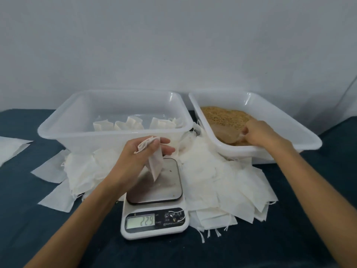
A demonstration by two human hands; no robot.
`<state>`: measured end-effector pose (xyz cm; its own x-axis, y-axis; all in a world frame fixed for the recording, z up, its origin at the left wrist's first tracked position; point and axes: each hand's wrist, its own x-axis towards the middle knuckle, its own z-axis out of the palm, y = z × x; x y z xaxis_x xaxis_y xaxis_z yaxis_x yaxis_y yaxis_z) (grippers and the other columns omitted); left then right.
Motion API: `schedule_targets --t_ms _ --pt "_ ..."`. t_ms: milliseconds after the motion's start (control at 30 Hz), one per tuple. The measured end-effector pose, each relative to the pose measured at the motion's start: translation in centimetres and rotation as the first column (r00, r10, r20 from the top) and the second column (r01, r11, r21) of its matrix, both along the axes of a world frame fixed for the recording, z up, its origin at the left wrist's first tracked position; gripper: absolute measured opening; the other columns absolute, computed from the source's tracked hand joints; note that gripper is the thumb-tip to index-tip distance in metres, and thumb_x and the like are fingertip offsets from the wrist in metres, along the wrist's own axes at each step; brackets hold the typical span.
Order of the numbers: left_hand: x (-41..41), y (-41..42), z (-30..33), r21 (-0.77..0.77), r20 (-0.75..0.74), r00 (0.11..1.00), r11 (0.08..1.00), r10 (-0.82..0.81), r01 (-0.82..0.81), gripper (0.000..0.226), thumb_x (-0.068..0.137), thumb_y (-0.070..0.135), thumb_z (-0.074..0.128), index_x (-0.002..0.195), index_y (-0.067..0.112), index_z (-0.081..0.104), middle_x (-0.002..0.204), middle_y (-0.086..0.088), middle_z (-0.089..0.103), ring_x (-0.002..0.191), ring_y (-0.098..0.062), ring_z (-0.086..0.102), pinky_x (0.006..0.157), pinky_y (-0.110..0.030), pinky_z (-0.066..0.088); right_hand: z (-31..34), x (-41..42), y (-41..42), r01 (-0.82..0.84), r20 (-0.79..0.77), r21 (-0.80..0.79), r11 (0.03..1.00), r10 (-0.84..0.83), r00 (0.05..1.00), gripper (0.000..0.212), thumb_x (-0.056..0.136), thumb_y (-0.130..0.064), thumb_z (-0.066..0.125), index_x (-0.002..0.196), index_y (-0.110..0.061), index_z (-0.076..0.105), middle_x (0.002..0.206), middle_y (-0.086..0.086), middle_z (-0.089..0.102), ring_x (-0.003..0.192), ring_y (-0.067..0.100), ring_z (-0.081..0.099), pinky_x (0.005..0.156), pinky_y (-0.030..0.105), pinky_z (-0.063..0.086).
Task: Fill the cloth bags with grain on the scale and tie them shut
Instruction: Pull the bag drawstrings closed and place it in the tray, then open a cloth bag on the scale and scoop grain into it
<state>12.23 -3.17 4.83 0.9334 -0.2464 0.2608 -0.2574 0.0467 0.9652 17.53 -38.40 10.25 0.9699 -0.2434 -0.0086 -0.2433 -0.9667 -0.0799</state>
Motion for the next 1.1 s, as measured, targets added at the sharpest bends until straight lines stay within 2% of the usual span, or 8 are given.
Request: schedule_targets --t_ms 133,233,467,633,767,867,967,1100 --pt "-0.2 1.0 1.9 -0.076 -0.007 0.997 0.994 0.073 -0.073 0.028 0.108 0.029 0.052 0.112 0.017 0.077 0.109 -0.012 0.079 0.100 -0.022 0.075 0.070 -0.030 0.059 0.7 -2.3 4.3 -0.231 0.488 0.089 0.969 0.160 0.858 0.023 0.096 -0.024 0.065 0.112 -0.009 0.069 0.105 0.004 0.071 0.091 0.021 0.066 0.085 0.035 0.054" --pt "0.8 2.9 3.6 -0.077 0.031 0.986 0.984 0.161 -0.158 0.026 0.108 0.024 0.053 0.116 0.012 0.075 0.112 -0.007 0.078 0.108 -0.018 0.072 0.071 -0.026 0.057 0.8 -6.1 10.6 -0.606 0.700 0.274 0.747 0.277 0.658 0.009 0.098 -0.027 0.061 0.099 -0.026 0.071 0.081 -0.016 0.069 0.071 0.004 0.062 0.064 0.012 0.043" --pt "6.5 10.5 7.8 -0.017 0.017 0.888 0.888 0.460 -0.459 0.022 0.108 0.021 0.056 0.112 0.010 0.074 0.102 -0.003 0.072 0.093 -0.014 0.068 0.049 -0.025 0.046 -3.9 -8.1 17.1 -0.695 0.686 0.511 0.506 0.247 0.685 0.013 0.100 -0.025 0.061 0.091 -0.028 0.071 0.069 -0.013 0.067 0.066 0.009 0.065 0.061 0.011 0.043" --pt "10.2 13.0 6.8 0.209 -0.037 0.799 0.787 0.600 -0.581 0.019 0.106 0.008 0.056 0.109 -0.001 0.072 0.093 -0.013 0.072 0.097 -0.030 0.066 0.077 -0.042 0.054 -5.1 -7.8 16.7 -0.714 0.688 0.485 0.505 0.284 0.668 0.014 0.100 -0.030 0.058 0.091 -0.035 0.068 0.071 -0.014 0.066 0.063 0.010 0.064 0.058 0.011 0.043" --pt "11.6 14.4 6.4 0.552 0.183 0.688 0.506 0.702 -0.663 0.023 0.099 -0.002 0.056 0.099 0.000 0.079 0.095 -0.015 0.079 0.093 -0.030 0.071 0.085 -0.037 0.056 -5.2 -7.6 16.5 -0.720 0.702 0.483 0.498 0.272 0.658 0.014 0.100 -0.030 0.059 0.092 -0.036 0.068 0.073 -0.016 0.067 0.068 0.007 0.065 0.061 0.009 0.041" --pt "11.7 15.3 6.4 0.760 0.268 0.737 0.334 0.620 -0.558 0.025 0.094 -0.003 0.057 0.076 0.004 0.073 0.072 -0.015 0.067 0.069 -0.029 0.056 0.061 -0.032 0.043 -5.0 -7.5 16.3 -0.719 0.721 0.485 0.498 0.239 0.651 0.014 0.100 -0.028 0.059 0.093 -0.035 0.069 0.073 -0.017 0.068 0.070 0.004 0.065 0.061 0.006 0.040" --pt "11.6 15.7 5.4 0.926 0.224 0.851 0.168 0.475 -0.338 0.048 0.092 0.000 0.062 0.055 0.013 0.035 0.057 -0.005 0.033 0.058 -0.020 0.028 0.054 -0.030 0.022 -4.8 -7.2 15.9 -0.704 0.741 0.500 0.505 0.171 0.649 0.014 0.099 -0.021 0.061 0.092 -0.029 0.071 0.071 -0.016 0.068 0.067 0.003 0.064 0.059 0.004 0.038" --pt "11.0 15.5 5.5 0.939 0.180 0.847 0.167 0.500 -0.299 0.020 0.095 0.006 0.066 0.077 -0.003 0.069 0.080 -0.015 0.063 0.078 -0.028 0.054 0.071 -0.031 0.040 -4.9 -6.8 15.6 -0.678 0.727 0.541 0.498 0.128 0.674 0.015 0.099 -0.018 0.062 0.093 -0.027 0.072 0.069 -0.015 0.068 0.064 0.009 0.064 0.057 0.007 0.038"
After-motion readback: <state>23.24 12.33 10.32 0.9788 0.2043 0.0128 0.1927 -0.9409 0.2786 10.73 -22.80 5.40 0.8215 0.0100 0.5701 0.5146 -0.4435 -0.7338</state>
